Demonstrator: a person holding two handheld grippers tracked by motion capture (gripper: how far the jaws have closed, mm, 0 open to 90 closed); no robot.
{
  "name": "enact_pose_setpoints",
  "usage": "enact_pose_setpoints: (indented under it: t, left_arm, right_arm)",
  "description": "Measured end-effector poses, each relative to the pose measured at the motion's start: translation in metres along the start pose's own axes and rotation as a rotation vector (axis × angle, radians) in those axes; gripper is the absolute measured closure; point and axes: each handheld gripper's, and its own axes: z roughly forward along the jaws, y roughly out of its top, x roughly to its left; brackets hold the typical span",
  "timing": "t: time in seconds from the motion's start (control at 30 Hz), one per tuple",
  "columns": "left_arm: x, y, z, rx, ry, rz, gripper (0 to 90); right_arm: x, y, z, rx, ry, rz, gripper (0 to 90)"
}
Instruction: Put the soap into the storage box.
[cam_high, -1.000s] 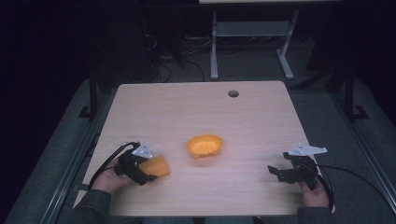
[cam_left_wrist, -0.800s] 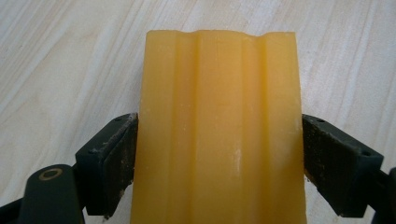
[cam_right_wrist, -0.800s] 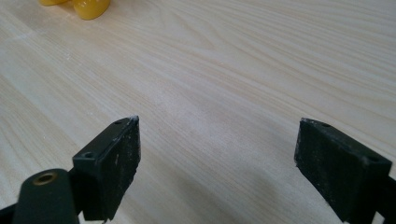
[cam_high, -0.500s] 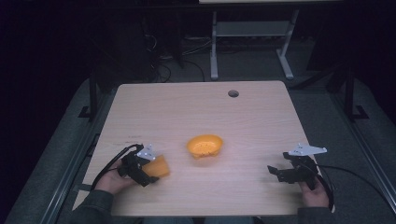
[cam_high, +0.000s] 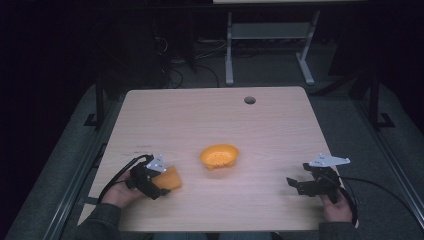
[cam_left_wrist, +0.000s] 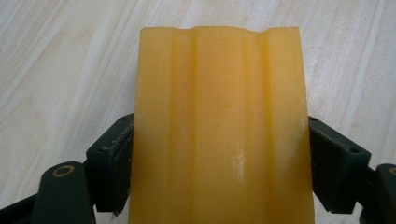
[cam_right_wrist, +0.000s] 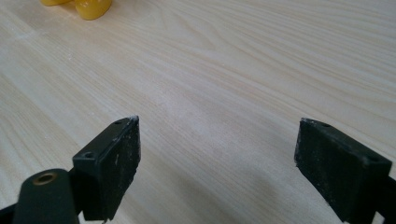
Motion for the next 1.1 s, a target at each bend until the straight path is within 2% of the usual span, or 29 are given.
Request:
enact_pose_setpoints:
  t: [0.07, 0.13, 0.2, 0.57, 0.73, 0.87, 1.03, 1.1]
  left_arm:
    - [-0.001, 0.0, -0.001, -0.008, -0.002, -0.01, 20.7]
    - [-0.001, 0.001, -0.003, -0.021, 0.014, -0.005, 20.7]
    - [-0.001, 0.002, -0.006, -0.025, 0.014, -0.005, 20.7]
    - [-0.004, 0.013, -0.014, -0.063, -0.01, 0.022, 20.7]
    - [-0.003, 0.017, -0.015, -0.079, -0.027, 0.014, 20.7]
    - [0.0, 0.023, -0.018, -0.067, -0.031, 0.031, 20.7]
    - [0.002, 0.03, -0.019, -0.079, -0.032, 0.03, 20.8]
    - [0.002, 0.033, -0.021, -0.078, -0.036, 0.041, 20.7]
  right_arm:
    - [0.0, 0.0, 0.0, -0.001, 0.001, 0.002, 13.9]
    - [-0.001, -0.001, -0.001, -0.003, 0.001, 0.005, 13.9]
    - [-0.001, -0.001, -0.002, -0.005, 0.0, 0.006, 14.0]
    - [-0.001, -0.004, -0.004, -0.013, 0.001, 0.017, 14.0]
    - [-0.001, -0.004, -0.004, -0.019, 0.003, 0.018, 14.0]
    - [-0.001, -0.004, -0.005, -0.027, 0.003, 0.019, 13.9]
    - [-0.003, -0.004, -0.005, -0.028, 0.005, 0.023, 14.0]
    - [-0.002, -0.004, -0.005, -0.027, 0.007, 0.023, 13.9]
